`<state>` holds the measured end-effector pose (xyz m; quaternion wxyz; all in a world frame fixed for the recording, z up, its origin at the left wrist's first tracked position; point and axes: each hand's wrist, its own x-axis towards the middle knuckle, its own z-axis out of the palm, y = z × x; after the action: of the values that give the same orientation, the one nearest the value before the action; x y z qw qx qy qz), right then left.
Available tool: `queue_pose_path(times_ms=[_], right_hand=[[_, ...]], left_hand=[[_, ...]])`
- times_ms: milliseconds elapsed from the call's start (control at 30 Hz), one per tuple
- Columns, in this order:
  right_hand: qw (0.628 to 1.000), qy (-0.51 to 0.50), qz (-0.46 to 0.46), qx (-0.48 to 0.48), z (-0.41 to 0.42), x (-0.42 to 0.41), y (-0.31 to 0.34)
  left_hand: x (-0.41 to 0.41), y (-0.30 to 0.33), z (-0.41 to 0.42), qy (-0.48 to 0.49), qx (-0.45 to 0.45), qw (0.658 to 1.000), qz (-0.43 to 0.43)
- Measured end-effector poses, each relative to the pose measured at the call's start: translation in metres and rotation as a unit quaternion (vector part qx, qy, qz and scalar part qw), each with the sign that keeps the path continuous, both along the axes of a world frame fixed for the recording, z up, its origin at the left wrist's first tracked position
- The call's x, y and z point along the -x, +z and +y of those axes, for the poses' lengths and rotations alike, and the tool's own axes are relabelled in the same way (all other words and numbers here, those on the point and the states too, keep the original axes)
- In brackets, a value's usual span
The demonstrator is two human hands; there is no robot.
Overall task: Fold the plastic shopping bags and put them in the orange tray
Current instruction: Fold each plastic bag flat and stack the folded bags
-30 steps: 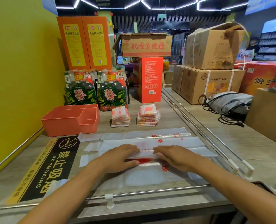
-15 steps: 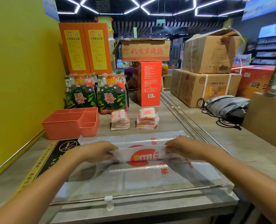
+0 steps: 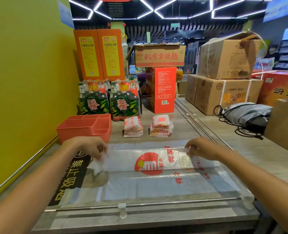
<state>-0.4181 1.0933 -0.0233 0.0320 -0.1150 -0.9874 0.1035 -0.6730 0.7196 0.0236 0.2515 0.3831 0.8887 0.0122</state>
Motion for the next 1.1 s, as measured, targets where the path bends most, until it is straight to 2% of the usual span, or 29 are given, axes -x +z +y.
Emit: queue_pose_path(times_ms=[233, 300, 400, 500, 567, 667, 733, 867, 1000, 1100], right_hand=[[0.998, -0.035, 0.005, -0.053, -0.006, 0.001, -0.010], [0.995, -0.035, 0.025, -0.089, -0.011, 0.002, -0.015], [0.991, 0.013, 0.079, -0.111, -0.028, 0.006, -0.018], [0.990, 0.096, 0.091, -0.053, -0.064, 0.013, -0.016], [0.987, 0.157, 0.046, -0.010, -0.093, 0.017, -0.016], [0.974, 0.215, -0.018, 0.065, -0.128, 0.027, -0.024], [0.978, 0.184, -0.075, 0.071, -0.141, 0.033, -0.031], [0.977, 0.114, -0.180, 0.026, -0.148, 0.036, -0.041], [0.973, 0.042, -0.227, 0.005, -0.129, 0.024, -0.041], [0.974, -0.002, -0.228, -0.007, -0.102, 0.005, -0.047]], left_hand=[[0.004, -0.001, -0.002, 0.058, 0.018, 0.997, 0.052], [-0.001, -0.006, 0.002, 0.058, -0.021, 0.990, 0.123], [-0.022, -0.018, 0.014, -0.022, -0.113, 0.970, 0.214], [-0.068, -0.036, 0.032, -0.098, -0.176, 0.970, 0.136], [-0.099, -0.050, 0.048, -0.132, -0.131, 0.978, 0.093], [-0.122, -0.068, 0.065, -0.152, -0.058, 0.981, 0.107], [-0.121, -0.078, 0.067, -0.140, -0.026, 0.984, 0.105], [-0.113, -0.097, 0.064, -0.113, 0.035, 0.988, 0.101], [-0.106, -0.103, 0.064, -0.088, 0.037, 0.991, 0.095], [-0.104, -0.105, 0.064, -0.086, 0.044, 0.991, 0.089]])
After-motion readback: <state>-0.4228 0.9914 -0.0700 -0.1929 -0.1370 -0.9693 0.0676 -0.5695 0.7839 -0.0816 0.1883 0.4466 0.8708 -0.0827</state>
